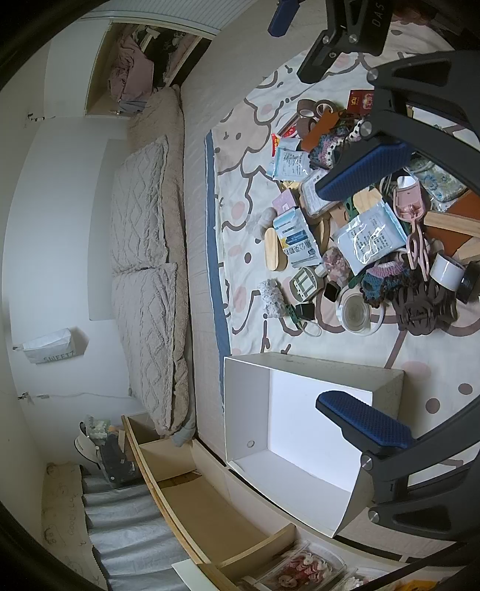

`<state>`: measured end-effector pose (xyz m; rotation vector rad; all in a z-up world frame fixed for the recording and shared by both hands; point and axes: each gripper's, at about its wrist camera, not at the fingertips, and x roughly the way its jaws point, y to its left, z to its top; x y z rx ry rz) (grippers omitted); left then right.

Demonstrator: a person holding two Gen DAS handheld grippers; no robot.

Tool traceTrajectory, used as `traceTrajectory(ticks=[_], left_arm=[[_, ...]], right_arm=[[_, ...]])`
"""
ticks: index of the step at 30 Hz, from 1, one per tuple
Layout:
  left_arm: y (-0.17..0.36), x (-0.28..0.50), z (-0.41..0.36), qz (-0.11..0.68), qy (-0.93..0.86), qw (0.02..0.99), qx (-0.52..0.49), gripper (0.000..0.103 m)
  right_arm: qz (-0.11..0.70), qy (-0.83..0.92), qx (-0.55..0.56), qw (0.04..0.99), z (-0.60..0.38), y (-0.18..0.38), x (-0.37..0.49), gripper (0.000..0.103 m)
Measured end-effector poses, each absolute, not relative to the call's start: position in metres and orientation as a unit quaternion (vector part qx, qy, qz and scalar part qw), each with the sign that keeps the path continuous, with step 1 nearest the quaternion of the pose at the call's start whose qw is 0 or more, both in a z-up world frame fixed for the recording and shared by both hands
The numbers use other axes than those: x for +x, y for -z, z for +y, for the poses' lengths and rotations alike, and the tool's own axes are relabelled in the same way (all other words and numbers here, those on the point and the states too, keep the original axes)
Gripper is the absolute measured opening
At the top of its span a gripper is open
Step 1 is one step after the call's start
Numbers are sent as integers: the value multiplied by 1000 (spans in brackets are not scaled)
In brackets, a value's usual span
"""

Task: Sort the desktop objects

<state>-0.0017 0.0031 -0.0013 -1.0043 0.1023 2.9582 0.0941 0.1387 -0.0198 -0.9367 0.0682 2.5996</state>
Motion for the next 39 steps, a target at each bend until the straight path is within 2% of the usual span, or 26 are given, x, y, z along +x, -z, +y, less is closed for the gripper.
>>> traceTrajectory(ticks=[11,39], left_arm=[[2,-2,3,33,-947,10,-321,103],[25,-14,-28,17,-941,-4,-339,103]], right_arm=[[24,-923,-334,188,140,13,93,103],[53,-909,-364,194,162,42,92,103]])
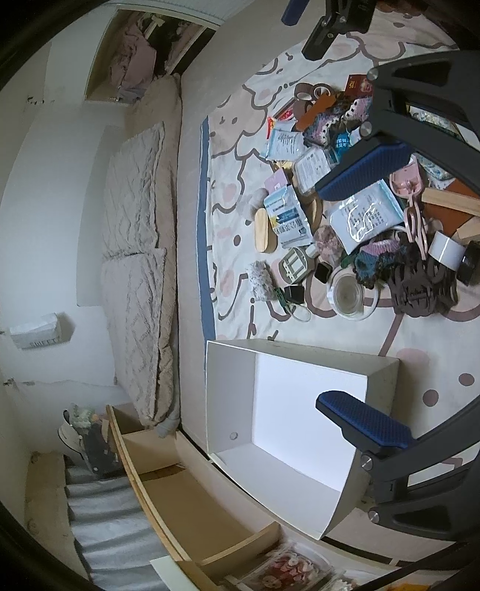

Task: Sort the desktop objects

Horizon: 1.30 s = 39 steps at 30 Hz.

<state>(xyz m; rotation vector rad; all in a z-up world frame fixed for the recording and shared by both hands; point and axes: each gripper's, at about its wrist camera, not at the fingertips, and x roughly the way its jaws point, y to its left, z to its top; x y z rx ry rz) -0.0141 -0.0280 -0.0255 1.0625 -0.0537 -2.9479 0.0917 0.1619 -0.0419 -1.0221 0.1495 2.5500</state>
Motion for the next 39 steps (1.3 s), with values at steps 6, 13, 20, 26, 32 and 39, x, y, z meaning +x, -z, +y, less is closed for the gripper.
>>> traceTrajectory(ticks=[6,13,20,26,32,39], left_arm=[[34,-18,-36,-19,939,6,344,103],[52,-25,-44,-37,931,18,362,103],[72,-29,-52,-52,920,22,388,103],[83,-33,-54,-47,910,7,412,103],[98,-33,-49,-70,902,-25,426,103],[118,-29,-38,-102,886,-68,447,103]], right_arm=[[54,-902,-377,202,174,53,92,103],[55,-890,-396,217,190,69,95,103],[43,-872,-428,232,204,93,94,103],[49,-861,-448,236,216,107,94,103],[62,-850,-466,237,225,122,95,103],[100,-838,-486,226,233,135,100,103]])
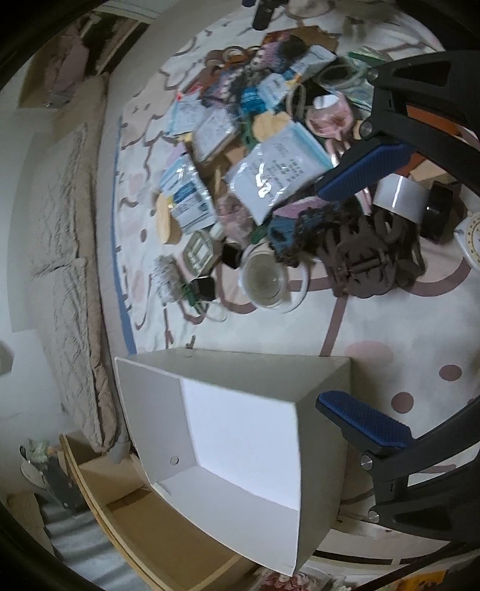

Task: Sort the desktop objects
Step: 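Lower the left tool onto the dark brown claw clip while the right tool approaches the wooden coaster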

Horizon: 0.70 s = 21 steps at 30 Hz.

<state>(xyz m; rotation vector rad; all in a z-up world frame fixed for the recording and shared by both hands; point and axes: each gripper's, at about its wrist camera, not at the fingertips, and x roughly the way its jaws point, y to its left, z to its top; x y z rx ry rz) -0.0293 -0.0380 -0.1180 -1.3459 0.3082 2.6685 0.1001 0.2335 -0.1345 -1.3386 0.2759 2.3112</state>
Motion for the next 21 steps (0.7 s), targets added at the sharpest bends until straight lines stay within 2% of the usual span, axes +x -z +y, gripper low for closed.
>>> traceTrajectory(ticks=[9,15,21], left_arm=[[133,-26,-41,106,-875,81,-466,103],[137,-25,-46,100,-872,86,-471,103],[143,-28,-51,90,-867,87,-482,103]], right_arm=[[171,-815,-517,199,241,156,117,103],[165,-820,-519,176,235,157,121,103],[122,-831,-521,154,218,156,118,103]])
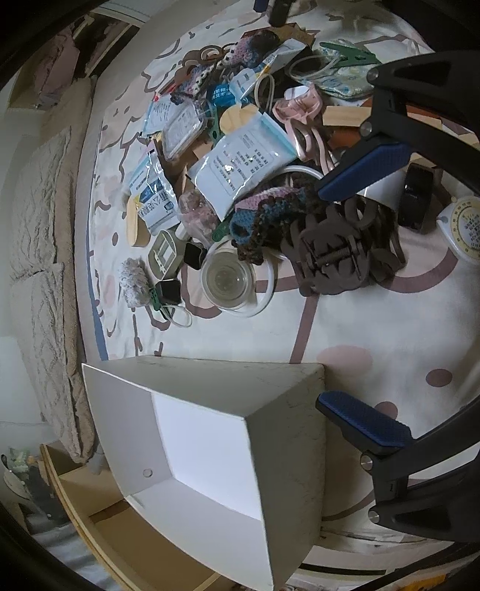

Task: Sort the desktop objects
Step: 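Lower the left tool onto the dark brown claw clip while the right tool approaches the wooden coaster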

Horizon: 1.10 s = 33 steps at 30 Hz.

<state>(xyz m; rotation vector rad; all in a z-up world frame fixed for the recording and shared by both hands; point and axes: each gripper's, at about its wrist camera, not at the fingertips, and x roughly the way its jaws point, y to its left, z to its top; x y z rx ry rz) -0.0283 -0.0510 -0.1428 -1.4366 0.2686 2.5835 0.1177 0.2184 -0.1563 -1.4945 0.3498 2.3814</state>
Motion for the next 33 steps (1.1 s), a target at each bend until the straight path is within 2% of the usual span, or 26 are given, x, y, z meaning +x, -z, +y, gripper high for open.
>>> traceTrajectory(ticks=[11,16,19,25,33], left_arm=[[153,-30,-50,92,-858,97,-496,103],[159,-31,-48,92,-852,105,-505,102],[163,-33,-48,83,-846,112,-514,97],[170,-35,-50,67,-837,114,-531,94],[172,-37,-53,19,-824,140,-549,76]], right_arm=[[58,-820,-551,147,196,180,104,103],[56,-812,-558,165,203,185,109,103],[72,-807,-560,174,213,186,115,103],[119,-800,-560,177,232,188,130,103],[131,-800,-556,184,240,186,139,103]])
